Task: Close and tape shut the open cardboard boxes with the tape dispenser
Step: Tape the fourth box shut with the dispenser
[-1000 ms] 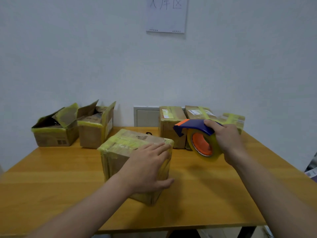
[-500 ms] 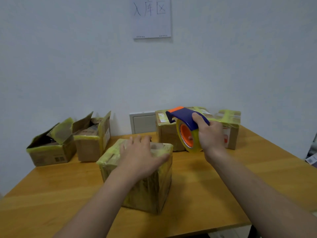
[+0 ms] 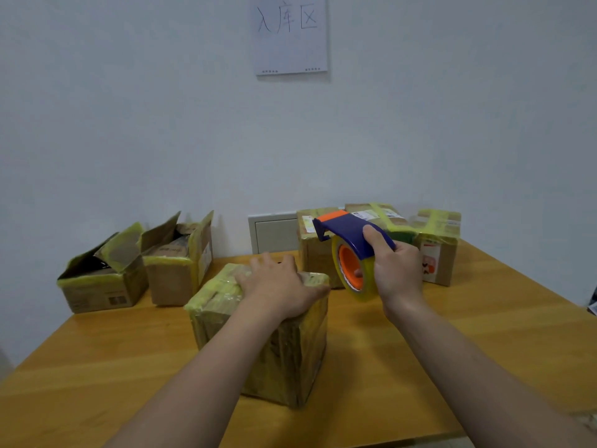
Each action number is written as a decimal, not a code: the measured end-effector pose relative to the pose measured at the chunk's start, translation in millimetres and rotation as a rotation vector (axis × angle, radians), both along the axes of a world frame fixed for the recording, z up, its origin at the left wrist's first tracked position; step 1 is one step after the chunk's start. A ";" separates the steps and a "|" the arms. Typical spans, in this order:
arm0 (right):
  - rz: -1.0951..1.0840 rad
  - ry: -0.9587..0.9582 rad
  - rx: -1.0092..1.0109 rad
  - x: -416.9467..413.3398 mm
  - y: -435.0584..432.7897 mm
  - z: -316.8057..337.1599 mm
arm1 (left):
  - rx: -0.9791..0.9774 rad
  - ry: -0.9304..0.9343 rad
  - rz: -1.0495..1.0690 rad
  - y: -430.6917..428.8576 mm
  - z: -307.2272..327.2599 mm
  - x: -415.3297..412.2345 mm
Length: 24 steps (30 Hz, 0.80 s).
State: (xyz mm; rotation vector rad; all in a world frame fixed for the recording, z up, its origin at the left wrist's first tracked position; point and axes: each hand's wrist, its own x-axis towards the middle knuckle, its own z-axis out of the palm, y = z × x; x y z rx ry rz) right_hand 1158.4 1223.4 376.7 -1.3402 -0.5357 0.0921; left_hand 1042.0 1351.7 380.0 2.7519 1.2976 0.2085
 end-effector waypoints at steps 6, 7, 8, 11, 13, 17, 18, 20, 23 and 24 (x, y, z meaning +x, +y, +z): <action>0.015 -0.016 0.026 -7.0 0.5 -7.3 | 0.046 -0.077 0.028 -1.8 -8.7 9.2; 0.013 -0.013 0.024 -7.3 0.5 -8.4 | 0.035 -0.094 0.021 -1.5 -8.2 7.7; 0.012 -0.005 0.023 -7.9 0.2 -8.8 | 0.029 -0.129 0.003 -0.9 -7.0 5.5; 0.017 -0.001 0.028 -7.7 0.6 -7.3 | 0.072 -0.340 -0.147 -2.7 -4.0 -13.0; 0.025 -0.007 0.042 -8.9 0.2 -3.3 | 0.078 -0.400 -0.337 -6.0 -7.3 -35.9; 0.035 -0.007 0.086 -13.5 0.2 0.6 | 0.108 -0.062 -0.578 -4.3 -22.7 -81.8; 0.040 -0.002 0.099 -15.5 0.4 1.6 | 0.118 -0.017 -0.578 -4.2 -22.8 -85.0; 0.047 -0.001 0.113 -18.2 1.8 3.6 | 0.109 0.020 -0.561 -8.0 -19.3 -83.9; 0.052 -0.019 0.126 -21.9 3.3 10.3 | 0.090 -0.009 -0.587 -3.1 -15.0 -79.8; 0.056 -0.024 0.129 -22.6 3.5 12.9 | 0.078 -0.012 -0.585 3.4 -14.5 -81.8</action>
